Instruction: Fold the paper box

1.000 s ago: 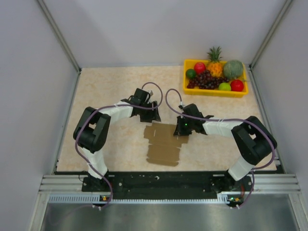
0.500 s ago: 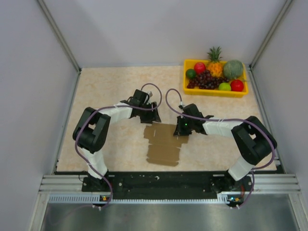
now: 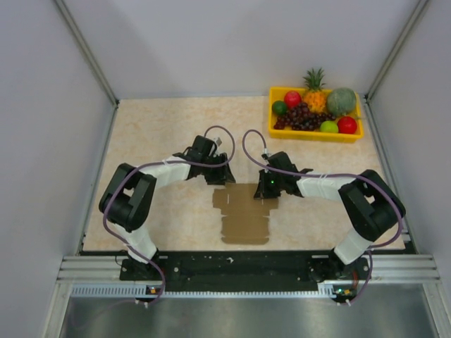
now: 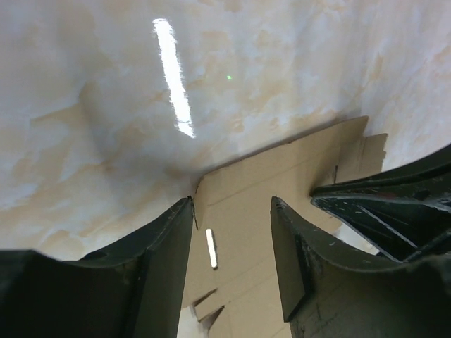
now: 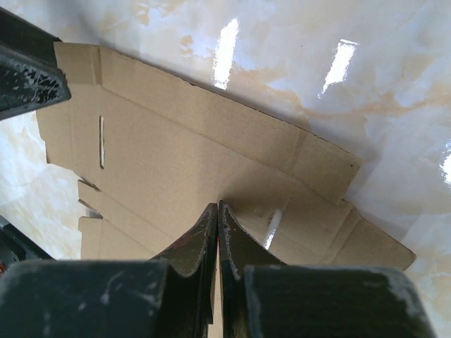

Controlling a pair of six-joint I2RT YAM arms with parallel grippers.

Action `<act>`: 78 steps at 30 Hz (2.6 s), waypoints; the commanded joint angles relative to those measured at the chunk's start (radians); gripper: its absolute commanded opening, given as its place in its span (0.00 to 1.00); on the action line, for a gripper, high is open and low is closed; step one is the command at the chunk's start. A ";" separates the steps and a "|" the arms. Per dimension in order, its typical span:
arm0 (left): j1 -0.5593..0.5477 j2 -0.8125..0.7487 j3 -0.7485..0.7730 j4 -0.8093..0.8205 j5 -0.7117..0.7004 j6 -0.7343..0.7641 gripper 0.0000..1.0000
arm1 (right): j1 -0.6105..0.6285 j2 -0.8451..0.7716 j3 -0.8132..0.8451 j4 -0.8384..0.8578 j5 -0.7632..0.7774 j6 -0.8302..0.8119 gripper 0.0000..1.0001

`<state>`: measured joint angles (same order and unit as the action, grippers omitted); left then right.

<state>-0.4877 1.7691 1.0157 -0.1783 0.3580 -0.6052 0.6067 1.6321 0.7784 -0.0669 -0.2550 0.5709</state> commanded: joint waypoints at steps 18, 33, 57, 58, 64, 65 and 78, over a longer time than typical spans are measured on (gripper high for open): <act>-0.063 -0.112 -0.008 0.054 -0.014 -0.033 0.53 | 0.008 0.046 -0.014 0.039 -0.012 0.011 0.00; -0.051 -0.476 -0.365 -0.118 0.004 -0.126 0.71 | 0.008 0.049 -0.004 0.039 -0.015 0.003 0.00; -0.138 -0.296 -0.359 0.099 -0.021 -0.306 0.66 | 0.007 0.032 -0.024 0.050 -0.012 0.011 0.00; -0.146 -0.296 -0.355 0.097 -0.024 -0.309 0.65 | 0.005 0.035 -0.022 0.052 -0.018 0.012 0.00; -0.193 -0.335 -0.313 0.074 -0.094 -0.309 0.63 | 0.007 0.035 -0.018 0.052 -0.020 0.015 0.00; -0.201 -0.344 -0.306 0.068 -0.102 -0.309 0.62 | 0.007 0.037 -0.018 0.052 -0.018 0.015 0.00; -0.238 -0.267 -0.256 0.148 -0.083 -0.335 0.62 | 0.007 0.046 -0.037 0.059 -0.026 0.034 0.00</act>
<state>-0.7170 1.4570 0.7231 -0.1108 0.2501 -0.9226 0.6056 1.6592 0.7662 0.0154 -0.2897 0.6029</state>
